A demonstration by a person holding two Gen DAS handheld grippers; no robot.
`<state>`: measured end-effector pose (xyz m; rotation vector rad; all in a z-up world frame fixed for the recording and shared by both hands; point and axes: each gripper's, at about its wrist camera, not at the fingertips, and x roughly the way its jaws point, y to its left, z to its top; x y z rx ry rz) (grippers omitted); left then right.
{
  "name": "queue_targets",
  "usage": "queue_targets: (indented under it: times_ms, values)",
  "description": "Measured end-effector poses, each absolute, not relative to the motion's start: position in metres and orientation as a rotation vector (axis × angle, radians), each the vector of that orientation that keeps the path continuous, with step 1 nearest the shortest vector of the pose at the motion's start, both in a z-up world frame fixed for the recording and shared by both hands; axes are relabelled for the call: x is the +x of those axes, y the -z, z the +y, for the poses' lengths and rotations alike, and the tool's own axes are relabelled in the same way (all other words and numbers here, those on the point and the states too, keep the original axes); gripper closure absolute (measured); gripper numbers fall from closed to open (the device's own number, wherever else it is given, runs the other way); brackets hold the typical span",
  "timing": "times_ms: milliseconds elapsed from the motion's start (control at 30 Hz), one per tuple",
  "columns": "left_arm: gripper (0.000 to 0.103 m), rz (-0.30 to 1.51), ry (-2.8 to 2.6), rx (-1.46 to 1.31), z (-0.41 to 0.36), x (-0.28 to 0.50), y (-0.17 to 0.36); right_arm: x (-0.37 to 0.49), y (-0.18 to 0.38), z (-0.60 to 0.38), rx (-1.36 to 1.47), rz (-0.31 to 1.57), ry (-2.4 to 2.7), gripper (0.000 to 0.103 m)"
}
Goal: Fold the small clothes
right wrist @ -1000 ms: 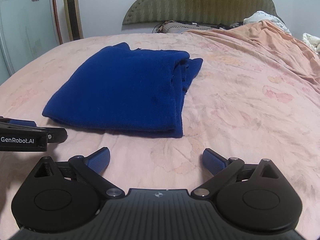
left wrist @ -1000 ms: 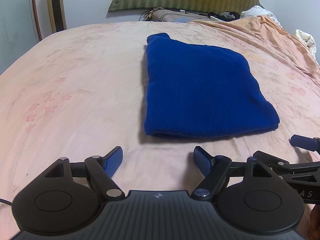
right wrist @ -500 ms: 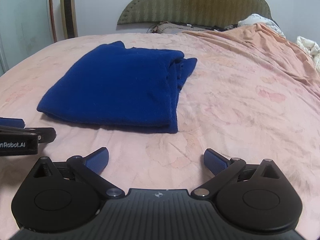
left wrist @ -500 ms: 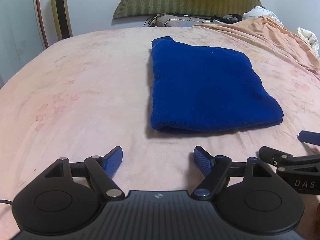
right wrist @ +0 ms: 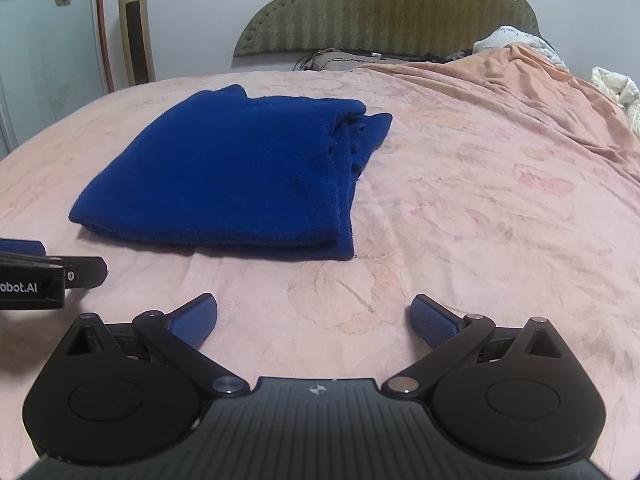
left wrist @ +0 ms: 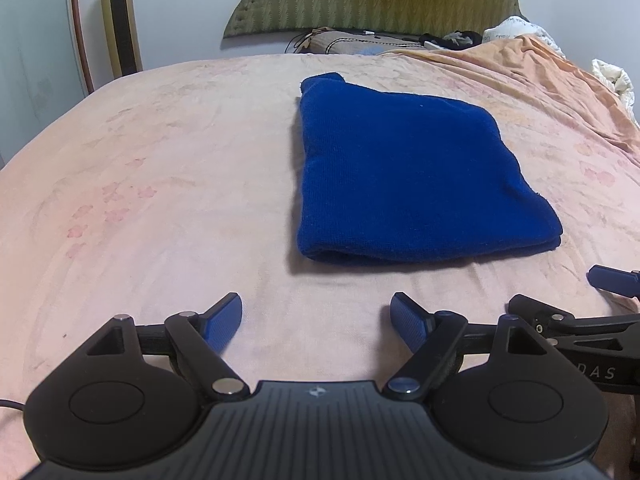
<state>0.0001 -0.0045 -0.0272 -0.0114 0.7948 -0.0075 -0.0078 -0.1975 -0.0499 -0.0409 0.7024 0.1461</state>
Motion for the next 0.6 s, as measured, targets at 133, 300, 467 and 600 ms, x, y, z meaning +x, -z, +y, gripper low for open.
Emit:
queue_targets:
  times_ms: [133,300,467,600]
  values:
    - [0.021,0.798,0.013,-0.013,-0.0037,0.0002,0.0272,-0.0077,0.0502,-0.1982,-0.036,0.701,-0.150,0.000]
    - [0.021,0.791,0.012,-0.014,-0.0059,-0.0003,0.0280,-0.0074,0.0504,-0.1978,-0.036,0.699,-0.153,0.000]
    - [0.021,0.793,0.008,0.003,-0.0091,-0.0008,0.0279,-0.0074,0.0505,-0.1976,-0.036,0.699,-0.152,0.000]
    - [0.021,0.795,0.008,-0.001,-0.0081,-0.0004,0.0277,-0.0074,0.0506,-0.1976,-0.036,0.699,-0.152,0.000]
